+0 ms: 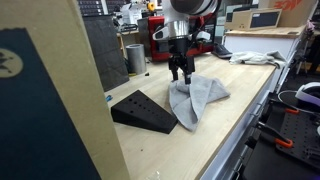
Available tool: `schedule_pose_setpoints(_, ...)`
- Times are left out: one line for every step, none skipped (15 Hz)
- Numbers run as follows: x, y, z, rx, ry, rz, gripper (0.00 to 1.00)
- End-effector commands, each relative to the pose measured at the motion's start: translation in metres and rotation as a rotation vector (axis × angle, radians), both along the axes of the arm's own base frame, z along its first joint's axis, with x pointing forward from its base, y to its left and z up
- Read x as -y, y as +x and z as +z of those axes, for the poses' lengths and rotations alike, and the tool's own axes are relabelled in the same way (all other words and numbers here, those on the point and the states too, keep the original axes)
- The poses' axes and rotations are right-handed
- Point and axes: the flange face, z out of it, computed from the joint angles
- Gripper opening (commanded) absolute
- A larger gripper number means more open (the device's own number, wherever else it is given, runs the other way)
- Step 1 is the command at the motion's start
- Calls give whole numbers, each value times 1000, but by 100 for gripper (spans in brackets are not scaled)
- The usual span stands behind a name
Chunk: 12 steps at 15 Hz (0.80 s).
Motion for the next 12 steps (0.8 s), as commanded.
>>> schedule_pose_setpoints(4, 2, -6, 7, -41, 0, 66)
schedule_pose_setpoints(4, 2, -7, 6, -48, 4, 58)
schedule_pose_setpoints(5, 1, -9, 5, -50, 7, 49)
schedule_pose_setpoints(5, 1, -9, 3, -50, 8, 42)
schedule_pose_setpoints(5, 1, -9, 3, -50, 10, 34)
schedule_pose_setpoints(5, 1, -8, 5, -49, 11, 27)
schedule_pose_setpoints(5, 0, -7, 6, -47, 12, 19)
schedule_pose_setpoints(5, 0, -5, 9, -46, 12, 12)
schedule_pose_setpoints(4, -1, -1, 14, -41, 8, 5)
schedule_pose_setpoints(4, -2, 4, 23, -36, 5, 0)
schedule_pose_setpoints(6, -4, 13, 38, -37, -3, 0)
schedule_pose_setpoints(8, -5, 21, 55, -42, -10, 0)
